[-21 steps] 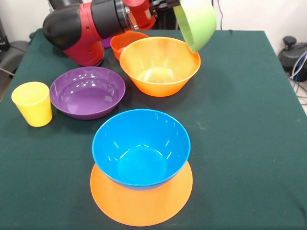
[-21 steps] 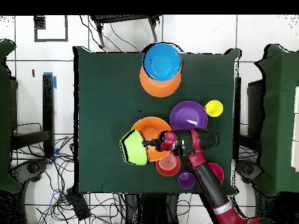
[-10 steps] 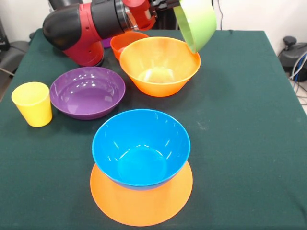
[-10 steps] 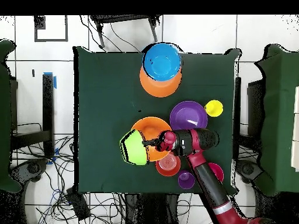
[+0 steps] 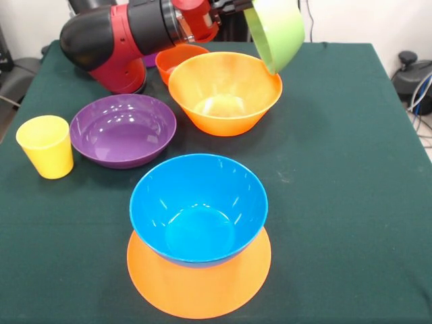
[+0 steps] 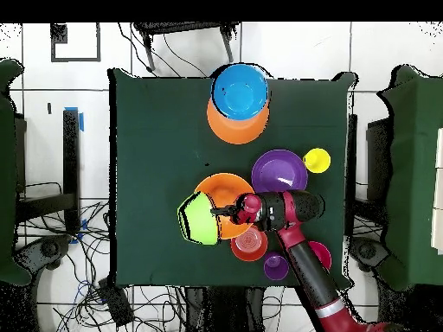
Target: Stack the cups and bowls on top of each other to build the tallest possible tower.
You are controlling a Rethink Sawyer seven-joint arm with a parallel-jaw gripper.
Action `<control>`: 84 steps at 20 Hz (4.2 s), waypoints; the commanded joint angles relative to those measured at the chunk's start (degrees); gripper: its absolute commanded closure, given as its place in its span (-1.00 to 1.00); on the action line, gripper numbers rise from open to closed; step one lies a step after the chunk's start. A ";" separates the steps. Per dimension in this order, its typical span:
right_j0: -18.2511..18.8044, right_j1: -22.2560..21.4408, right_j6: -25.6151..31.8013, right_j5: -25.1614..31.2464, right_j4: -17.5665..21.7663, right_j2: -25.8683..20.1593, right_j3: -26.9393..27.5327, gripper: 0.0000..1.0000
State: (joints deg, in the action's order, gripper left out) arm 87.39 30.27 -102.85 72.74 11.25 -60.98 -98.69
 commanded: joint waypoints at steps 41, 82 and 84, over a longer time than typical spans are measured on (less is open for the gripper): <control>-0.21 1.62 11.29 -10.73 2.34 2.65 1.03 -1.00; -27.49 -69.63 -32.80 -62.07 9.13 14.94 -22.23 -1.00; -32.56 -69.84 -33.99 -63.32 9.85 22.17 -19.82 -1.00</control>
State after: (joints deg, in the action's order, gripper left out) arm 64.76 -36.48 -124.68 12.67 17.17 -56.91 -119.50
